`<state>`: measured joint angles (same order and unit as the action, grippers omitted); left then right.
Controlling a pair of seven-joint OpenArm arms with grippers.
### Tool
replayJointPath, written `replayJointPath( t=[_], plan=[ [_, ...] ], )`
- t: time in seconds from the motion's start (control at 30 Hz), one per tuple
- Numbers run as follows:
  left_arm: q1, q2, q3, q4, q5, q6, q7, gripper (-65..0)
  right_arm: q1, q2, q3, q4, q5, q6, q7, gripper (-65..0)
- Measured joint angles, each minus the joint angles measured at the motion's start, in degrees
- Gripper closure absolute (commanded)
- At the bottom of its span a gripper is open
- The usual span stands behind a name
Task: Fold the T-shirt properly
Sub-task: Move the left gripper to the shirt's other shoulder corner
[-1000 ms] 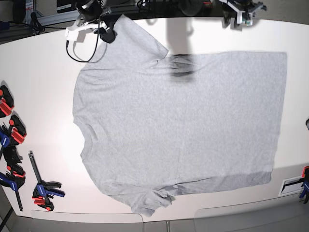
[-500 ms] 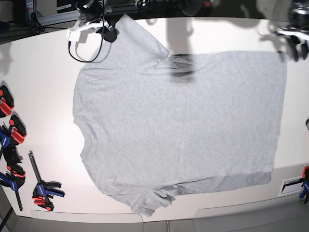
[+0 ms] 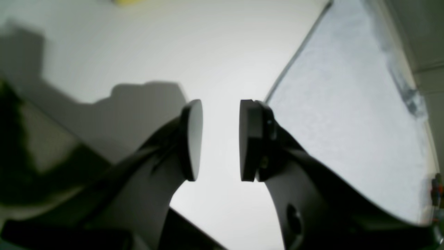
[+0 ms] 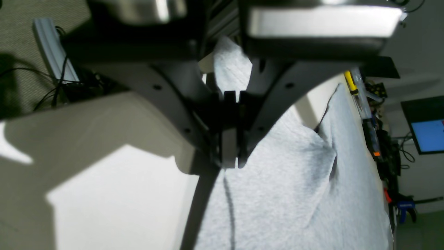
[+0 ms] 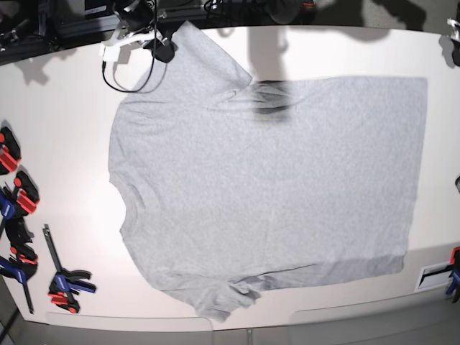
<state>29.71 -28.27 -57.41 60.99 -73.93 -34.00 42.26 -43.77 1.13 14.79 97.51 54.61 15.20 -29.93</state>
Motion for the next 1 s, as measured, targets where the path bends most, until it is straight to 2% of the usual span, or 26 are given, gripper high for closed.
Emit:
replayJointPath(
  t=[0.13,0.23,0.43,0.6,0.73,0.9,1.0],
  plan=[
    [-5.1,-3.0,-0.1,-13.7,-7.3,-3.8,5.7,-16.5,0.0,0.0,0.0,0.0,0.0,0.0,0.0,0.0],
    [-8.5,-4.5,-0.1,-19.1,-8.9,-4.0,7.6,-16.5,0.0,0.0,0.0,0.0,0.0,0.0,0.0,0.0],
    [-12.4,-5.9,5.8,-20.9,-8.9,-3.9,7.2,-16.6,0.0,0.0,0.0,0.0,0.0,0.0,0.0,0.0],
    [-14.6,-6.0,11.0,-20.9,-5.7,-3.9,4.0,-17.8,0.0,0.0,0.0,0.0,0.0,0.0,-0.1,0.0],
    [-15.0,-6.1,12.1,-21.2,-5.7,-4.0,3.6,-25.0,0.0,0.0,0.0,0.0,0.0,0.0,-0.1,0.0],
    [-15.0,-6.2,12.1,-21.2,-5.6,-3.8,5.6,-25.2,0.0,0.0,0.0,0.0,0.0,0.0,-0.1,0.0],
    [-15.1,-6.6,12.1,-21.2,-1.9,-3.7,5.8,-25.2,-0.1,-0.5,0.0,0.0,-0.8,0.0,0.1,0.0]
  ],
)
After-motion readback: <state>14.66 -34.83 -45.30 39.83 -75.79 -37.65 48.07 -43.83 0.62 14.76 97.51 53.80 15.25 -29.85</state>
